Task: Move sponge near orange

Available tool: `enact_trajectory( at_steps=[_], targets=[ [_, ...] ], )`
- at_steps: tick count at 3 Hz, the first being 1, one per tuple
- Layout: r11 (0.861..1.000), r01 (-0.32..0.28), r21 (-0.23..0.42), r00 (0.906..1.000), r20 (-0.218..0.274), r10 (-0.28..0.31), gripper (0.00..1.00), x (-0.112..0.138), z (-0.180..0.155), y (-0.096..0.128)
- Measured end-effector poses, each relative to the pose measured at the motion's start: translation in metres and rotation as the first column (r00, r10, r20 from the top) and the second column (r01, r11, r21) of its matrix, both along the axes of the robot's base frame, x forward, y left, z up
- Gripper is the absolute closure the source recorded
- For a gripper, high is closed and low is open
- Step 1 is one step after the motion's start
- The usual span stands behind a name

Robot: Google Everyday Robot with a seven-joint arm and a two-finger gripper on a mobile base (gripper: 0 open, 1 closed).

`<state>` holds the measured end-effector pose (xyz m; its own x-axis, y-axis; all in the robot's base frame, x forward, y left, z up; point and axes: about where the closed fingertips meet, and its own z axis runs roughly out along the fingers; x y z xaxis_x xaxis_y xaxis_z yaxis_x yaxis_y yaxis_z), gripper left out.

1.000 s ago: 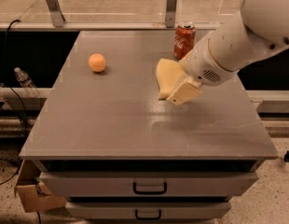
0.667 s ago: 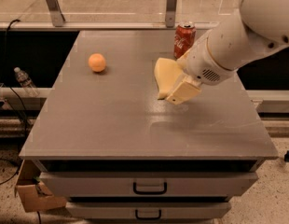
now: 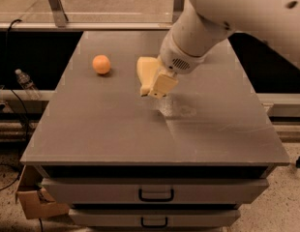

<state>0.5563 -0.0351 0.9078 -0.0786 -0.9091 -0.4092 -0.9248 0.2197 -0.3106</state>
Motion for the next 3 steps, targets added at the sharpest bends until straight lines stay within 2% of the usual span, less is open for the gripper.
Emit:
enact_trajectory(
  at_steps=[1,3],
  targets=[
    [0.997,-0.05,-0.057,0.9983,-0.031,0.049,1.0,0.044,-0.014,0.032],
    [0.996,-0.068,-0.056,0.9959,-0.064,0.064,1.0,0.084,-0.027,0.042]
  ],
)
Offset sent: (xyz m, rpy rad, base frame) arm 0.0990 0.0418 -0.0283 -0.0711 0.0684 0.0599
